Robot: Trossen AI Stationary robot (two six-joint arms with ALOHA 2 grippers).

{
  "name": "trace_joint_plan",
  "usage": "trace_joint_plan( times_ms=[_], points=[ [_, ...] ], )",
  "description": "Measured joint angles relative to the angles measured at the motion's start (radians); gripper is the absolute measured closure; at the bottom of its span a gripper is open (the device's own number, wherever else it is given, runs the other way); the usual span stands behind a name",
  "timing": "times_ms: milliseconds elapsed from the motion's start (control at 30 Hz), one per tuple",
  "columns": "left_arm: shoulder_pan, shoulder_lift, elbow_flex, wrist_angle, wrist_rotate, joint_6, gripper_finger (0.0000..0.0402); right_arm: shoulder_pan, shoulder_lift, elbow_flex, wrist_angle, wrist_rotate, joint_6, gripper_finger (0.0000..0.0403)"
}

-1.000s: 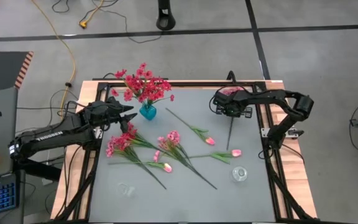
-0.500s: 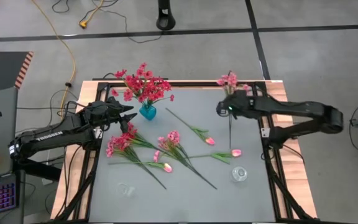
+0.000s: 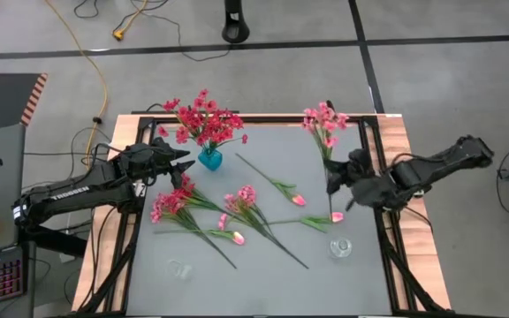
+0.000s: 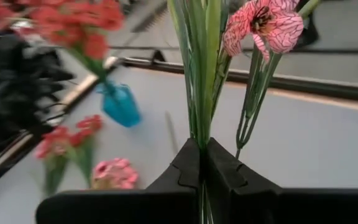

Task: Sort flowers into vase by color
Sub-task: Put the top pink flowers into the right transparent vase

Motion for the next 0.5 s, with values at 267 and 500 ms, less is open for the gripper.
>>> trace_joint_plan(
  times_ms=[267,500],
  points=[
    [0.000,0.000,0.000,0.000,0.000,-0.004,0.0221,0.282,0.007,0.000,0.006,0.193,0.003,0.0369],
    [0.000,0.000,0.000,0.000,0.000,-0.034,0.0221,0.481,0.012,0.000,0.034,0.333,0.003,0.0367]
  ],
)
